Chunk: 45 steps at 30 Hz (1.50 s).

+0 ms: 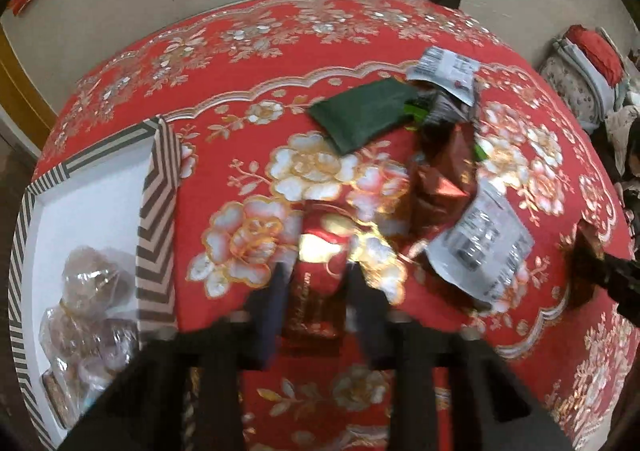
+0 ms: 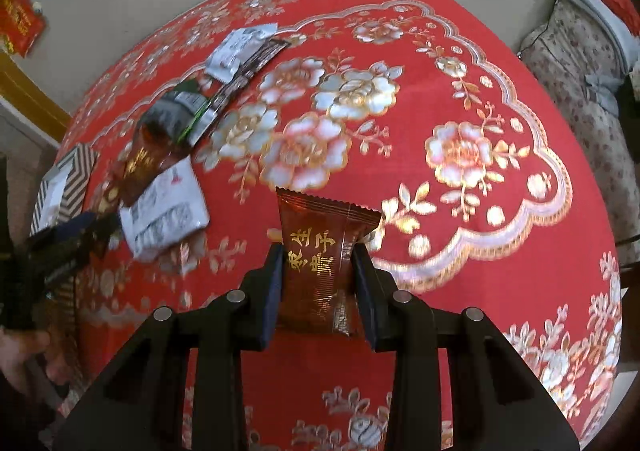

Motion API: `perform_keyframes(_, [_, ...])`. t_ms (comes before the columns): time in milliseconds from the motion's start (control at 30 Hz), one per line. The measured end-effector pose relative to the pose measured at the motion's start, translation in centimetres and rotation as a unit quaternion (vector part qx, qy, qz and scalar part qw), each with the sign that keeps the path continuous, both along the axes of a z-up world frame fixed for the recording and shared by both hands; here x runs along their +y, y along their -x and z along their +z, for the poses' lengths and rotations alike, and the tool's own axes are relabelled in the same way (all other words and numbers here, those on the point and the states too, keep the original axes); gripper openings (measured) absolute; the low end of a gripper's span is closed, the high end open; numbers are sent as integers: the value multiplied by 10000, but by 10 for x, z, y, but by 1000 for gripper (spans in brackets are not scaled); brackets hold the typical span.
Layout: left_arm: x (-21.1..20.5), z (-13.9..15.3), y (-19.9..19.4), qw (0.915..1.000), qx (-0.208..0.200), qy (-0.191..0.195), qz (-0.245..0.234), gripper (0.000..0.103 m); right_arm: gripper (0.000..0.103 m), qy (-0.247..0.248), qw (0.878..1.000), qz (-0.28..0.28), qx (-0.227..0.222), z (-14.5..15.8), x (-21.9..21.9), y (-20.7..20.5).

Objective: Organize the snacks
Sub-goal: 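Grasp the red chocolate bar with the left gripper while the right holds the candy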

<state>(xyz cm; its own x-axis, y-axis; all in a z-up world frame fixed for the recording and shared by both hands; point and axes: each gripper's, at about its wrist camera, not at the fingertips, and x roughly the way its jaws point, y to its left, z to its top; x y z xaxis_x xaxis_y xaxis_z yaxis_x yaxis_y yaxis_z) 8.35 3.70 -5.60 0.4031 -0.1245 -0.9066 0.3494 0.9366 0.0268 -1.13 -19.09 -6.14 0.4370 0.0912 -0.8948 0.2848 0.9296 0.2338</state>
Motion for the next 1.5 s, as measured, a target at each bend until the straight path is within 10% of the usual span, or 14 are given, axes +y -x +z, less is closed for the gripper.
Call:
perform_keyframes(300, [11,2,44,9982,406,447,-30,28,33,8,9998,163,66,1,12,24])
perform_keyframes(1500, [7,2,88,9985,515,175,117,28,33,23,9984,486,282,0,29,60])
